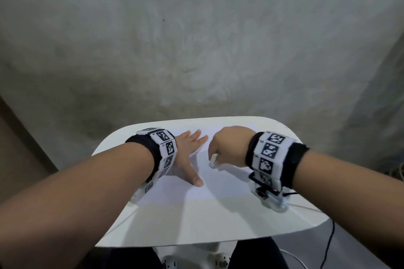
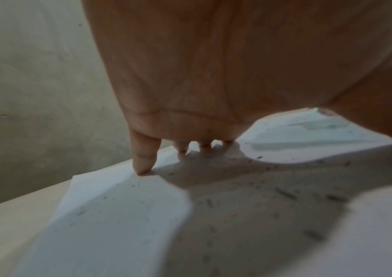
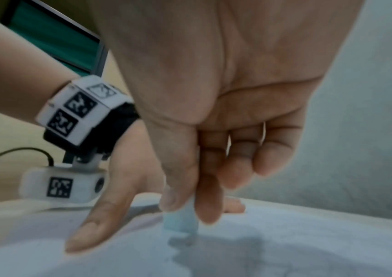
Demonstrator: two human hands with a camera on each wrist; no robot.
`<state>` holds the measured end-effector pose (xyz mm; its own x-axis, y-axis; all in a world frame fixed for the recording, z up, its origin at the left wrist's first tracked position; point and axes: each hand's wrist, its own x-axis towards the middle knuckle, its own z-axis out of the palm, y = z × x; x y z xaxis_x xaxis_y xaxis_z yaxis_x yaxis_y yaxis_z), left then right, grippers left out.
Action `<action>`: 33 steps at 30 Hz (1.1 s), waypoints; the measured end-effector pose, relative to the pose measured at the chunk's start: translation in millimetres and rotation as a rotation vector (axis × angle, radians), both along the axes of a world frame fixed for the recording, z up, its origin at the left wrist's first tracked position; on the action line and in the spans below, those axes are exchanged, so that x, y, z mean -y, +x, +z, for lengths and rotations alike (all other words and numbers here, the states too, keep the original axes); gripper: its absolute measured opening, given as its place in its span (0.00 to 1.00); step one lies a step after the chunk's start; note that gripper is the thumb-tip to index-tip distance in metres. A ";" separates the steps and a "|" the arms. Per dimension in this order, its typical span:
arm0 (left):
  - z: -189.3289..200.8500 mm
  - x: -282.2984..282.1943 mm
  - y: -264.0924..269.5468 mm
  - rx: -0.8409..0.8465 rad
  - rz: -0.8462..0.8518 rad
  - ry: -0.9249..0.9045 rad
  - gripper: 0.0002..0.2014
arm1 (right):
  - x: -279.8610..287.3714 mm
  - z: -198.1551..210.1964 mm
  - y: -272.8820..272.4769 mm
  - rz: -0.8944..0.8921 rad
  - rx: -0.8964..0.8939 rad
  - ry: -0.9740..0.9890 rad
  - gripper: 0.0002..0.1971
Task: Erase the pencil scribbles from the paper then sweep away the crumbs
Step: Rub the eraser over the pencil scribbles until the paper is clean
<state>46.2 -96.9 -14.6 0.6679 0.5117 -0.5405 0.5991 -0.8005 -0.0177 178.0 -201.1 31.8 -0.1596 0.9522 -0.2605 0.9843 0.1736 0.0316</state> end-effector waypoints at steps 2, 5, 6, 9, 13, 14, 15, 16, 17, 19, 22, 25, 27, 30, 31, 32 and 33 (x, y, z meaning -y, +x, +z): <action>-0.8 0.1 -0.6 -0.001 0.004 -0.004 0.67 | 1.7 -3.8 -4.1 0.034 0.037 0.007 0.08; 0.8 2.6 -0.4 0.019 0.008 -0.003 0.66 | 18.6 0.0 7.3 0.024 0.074 -0.132 0.05; 1.4 3.2 -0.4 0.026 0.009 -0.004 0.65 | 23.0 4.1 10.1 0.013 0.101 -0.206 0.08; 1.1 5.2 -1.0 0.037 0.010 0.007 0.65 | 16.2 14.4 4.6 0.004 0.163 -0.319 0.02; 2.5 12.7 0.4 0.121 0.028 -0.002 0.58 | -14.7 4.8 -25.2 0.021 0.025 -0.057 0.10; 3.5 14.2 0.4 0.121 0.031 -0.001 0.55 | -16.7 1.9 -30.8 0.013 -0.003 -0.025 0.11; 3.3 14.2 0.5 0.103 0.028 0.012 0.55 | -14.0 -1.1 -33.1 0.012 0.000 -0.028 0.10; 1.9 13.4 0.3 0.078 0.018 0.033 0.57 | -9.6 -2.8 -31.0 0.027 0.016 -0.060 0.08; -0.2 11.4 0.3 0.057 0.011 0.055 0.60 | -3.3 -2.9 -27.3 0.057 0.028 -0.097 0.04; -4.3 7.0 0.0 0.032 0.008 0.076 0.64 | 8.9 3.1 -18.4 0.091 0.068 -0.204 0.04; -3.7 7.1 0.4 0.015 0.001 0.068 0.65 | 6.3 12.4 -18.9 0.068 0.144 -0.317 0.05; 4.9 13.5 0.5 0.024 0.004 0.035 0.58 | -7.4 7.5 -37.7 0.050 0.088 -0.081 0.08; 8.5 16.6 1.2 0.038 0.009 0.017 0.54 | -9.2 2.0 -41.4 0.029 0.046 -0.019 0.11; 4.7 14.2 2.1 0.005 -0.006 0.066 0.61 | 0.9 0.4 -28.4 0.093 0.049 -0.126 0.05; 2.3 11.9 2.2 0.002 0.000 0.075 0.63 | 6.1 1.7 -20.4 0.095 0.043 -0.187 0.03; 0.1 8.9 1.4 0.005 0.005 0.069 0.64 | 8.3 2.5 -12.4 0.069 0.022 -0.246 0.04; -0.9 6.1 -0.2 0.012 0.009 0.051 0.65 | 10.4 4.3 -3.4 0.032 -0.010 -0.278 0.06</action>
